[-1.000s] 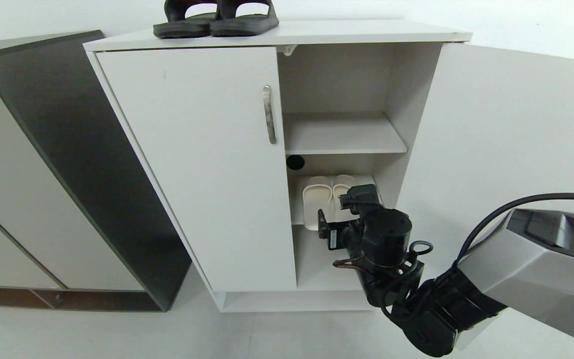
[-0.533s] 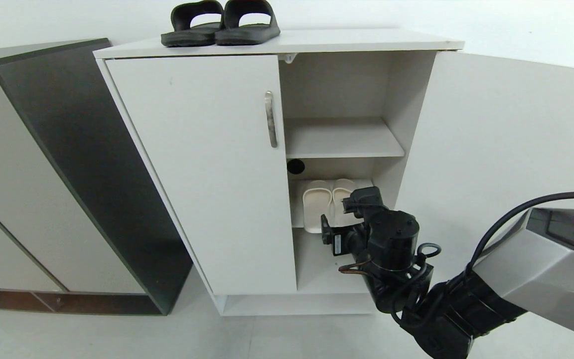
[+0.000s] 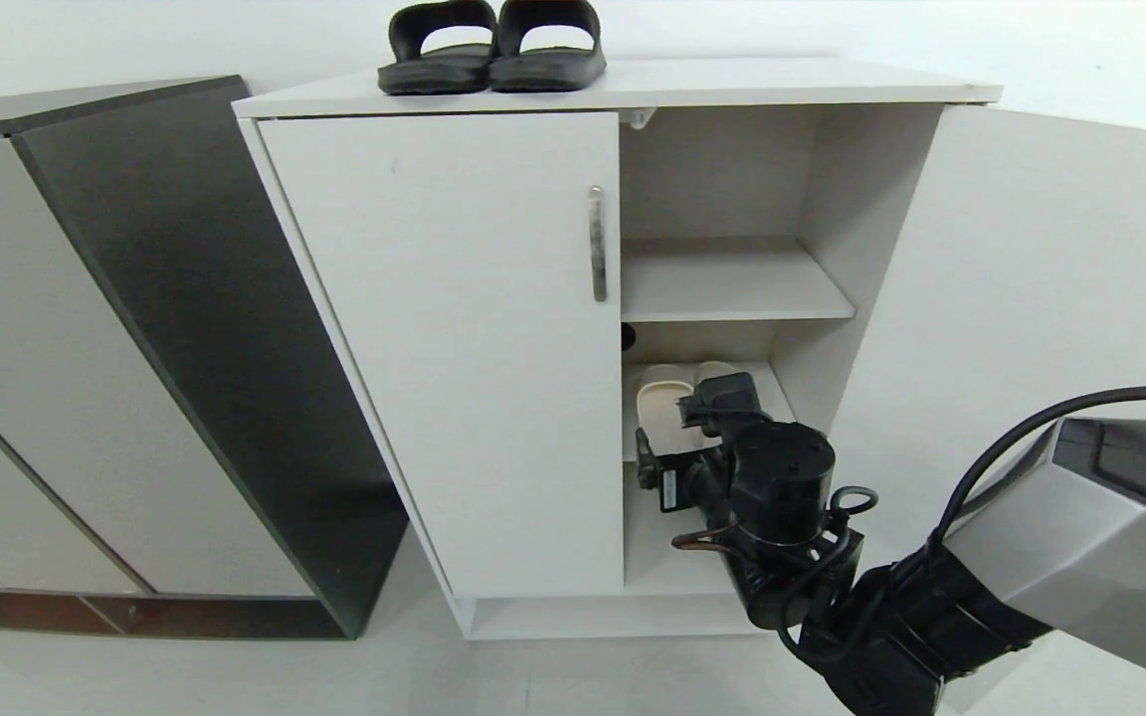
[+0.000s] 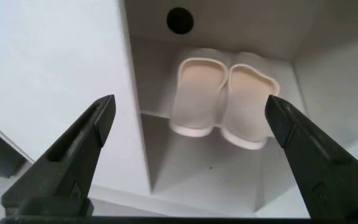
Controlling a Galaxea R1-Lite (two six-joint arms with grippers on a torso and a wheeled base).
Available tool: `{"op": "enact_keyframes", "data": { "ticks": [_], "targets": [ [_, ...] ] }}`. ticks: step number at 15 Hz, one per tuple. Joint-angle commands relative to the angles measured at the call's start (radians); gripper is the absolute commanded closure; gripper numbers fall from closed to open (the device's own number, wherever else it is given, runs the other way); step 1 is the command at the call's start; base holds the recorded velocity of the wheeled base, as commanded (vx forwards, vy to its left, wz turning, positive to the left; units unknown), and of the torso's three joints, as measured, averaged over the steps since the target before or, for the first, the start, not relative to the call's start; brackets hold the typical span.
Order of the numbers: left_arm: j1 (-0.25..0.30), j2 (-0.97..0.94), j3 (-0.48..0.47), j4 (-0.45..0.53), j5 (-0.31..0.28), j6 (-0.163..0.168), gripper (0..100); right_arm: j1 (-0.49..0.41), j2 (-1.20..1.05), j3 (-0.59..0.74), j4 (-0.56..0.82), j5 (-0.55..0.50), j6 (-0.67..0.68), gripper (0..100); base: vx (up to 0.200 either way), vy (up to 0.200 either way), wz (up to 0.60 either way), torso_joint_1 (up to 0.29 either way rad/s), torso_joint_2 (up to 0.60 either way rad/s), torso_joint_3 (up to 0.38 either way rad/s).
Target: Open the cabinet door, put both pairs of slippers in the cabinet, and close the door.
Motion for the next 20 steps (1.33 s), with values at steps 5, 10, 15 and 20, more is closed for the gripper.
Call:
{"op": "enact_keyframes", "data": {
  "ticks": [5, 10, 15, 20],
  "targets": [
    [0.000, 0.001, 0.000, 0.000, 0.001, 0.000, 100, 0.001, 0.003, 0.009, 0.000, -0.001, -0.003, 0, 0.000, 0.200, 0.00, 0.002, 0.00, 0.002],
    [0.000, 0.001, 0.000, 0.000, 0.001, 0.000, 100, 0.001, 0.005, 0.009, 0.000, -0.003, -0.009, 0, 0.000, 0.200, 0.00, 0.003, 0.00, 0.003],
    [0.000, 0.001, 0.000, 0.000, 0.000, 0.000, 100, 0.001, 0.002, 0.008, -0.001, -0.006, -0.009, 0, 0.000, 0.000, 0.00, 0.000, 0.00, 0.000],
    [0.000, 0.001, 0.000, 0.000, 0.001, 0.003, 100, -0.004, 0.005, 0.014, -0.008, -0.006, -0.026, 0, 0.000, 0.000, 0.00, 0.000, 0.00, 0.000]
  ]
}}
